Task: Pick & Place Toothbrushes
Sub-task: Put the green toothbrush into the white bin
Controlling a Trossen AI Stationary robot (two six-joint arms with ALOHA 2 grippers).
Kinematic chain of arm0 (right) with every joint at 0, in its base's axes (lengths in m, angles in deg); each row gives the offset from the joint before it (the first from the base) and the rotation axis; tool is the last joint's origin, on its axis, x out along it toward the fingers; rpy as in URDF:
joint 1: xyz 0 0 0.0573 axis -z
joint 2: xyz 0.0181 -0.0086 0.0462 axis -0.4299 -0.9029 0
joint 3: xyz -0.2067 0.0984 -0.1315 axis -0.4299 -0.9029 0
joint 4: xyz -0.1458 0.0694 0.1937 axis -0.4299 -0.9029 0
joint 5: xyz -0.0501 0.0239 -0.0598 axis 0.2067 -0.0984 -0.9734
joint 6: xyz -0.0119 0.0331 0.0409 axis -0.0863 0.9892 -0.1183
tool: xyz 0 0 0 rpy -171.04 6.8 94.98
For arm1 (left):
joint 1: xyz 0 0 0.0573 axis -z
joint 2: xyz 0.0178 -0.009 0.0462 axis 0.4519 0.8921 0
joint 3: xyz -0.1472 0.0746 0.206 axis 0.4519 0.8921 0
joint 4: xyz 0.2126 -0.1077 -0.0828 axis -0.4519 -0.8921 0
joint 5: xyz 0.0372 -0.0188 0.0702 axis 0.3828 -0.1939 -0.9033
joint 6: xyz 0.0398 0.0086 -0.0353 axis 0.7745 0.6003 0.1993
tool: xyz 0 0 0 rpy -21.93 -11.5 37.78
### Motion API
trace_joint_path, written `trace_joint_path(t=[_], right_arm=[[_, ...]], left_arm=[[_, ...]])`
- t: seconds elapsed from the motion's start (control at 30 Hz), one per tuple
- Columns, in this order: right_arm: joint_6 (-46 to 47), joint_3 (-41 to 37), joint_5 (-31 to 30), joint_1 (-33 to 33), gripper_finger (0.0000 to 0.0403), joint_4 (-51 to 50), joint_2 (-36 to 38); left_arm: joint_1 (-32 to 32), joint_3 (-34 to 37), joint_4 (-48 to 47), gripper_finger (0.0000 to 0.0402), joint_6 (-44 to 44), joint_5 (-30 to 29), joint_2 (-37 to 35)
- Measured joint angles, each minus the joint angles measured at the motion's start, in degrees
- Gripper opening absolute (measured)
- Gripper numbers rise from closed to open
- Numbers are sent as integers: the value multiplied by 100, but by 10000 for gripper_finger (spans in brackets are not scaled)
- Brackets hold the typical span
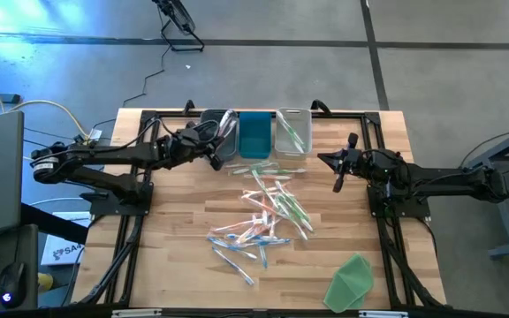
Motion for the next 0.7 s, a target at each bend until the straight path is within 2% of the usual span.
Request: trace_joint_path(t=[0.37,0.53,0.7], right_arm=[[276,0,0,0,2,0,0],[276,0,0,0,2,1,0],[417,0,0,0,2,44,2]], left_arm=[[630,0,-229,1,124,-59,-318],[915,0,-534,1,333,-77,-704],[1125,0,-586,1,710,-69,-785]])
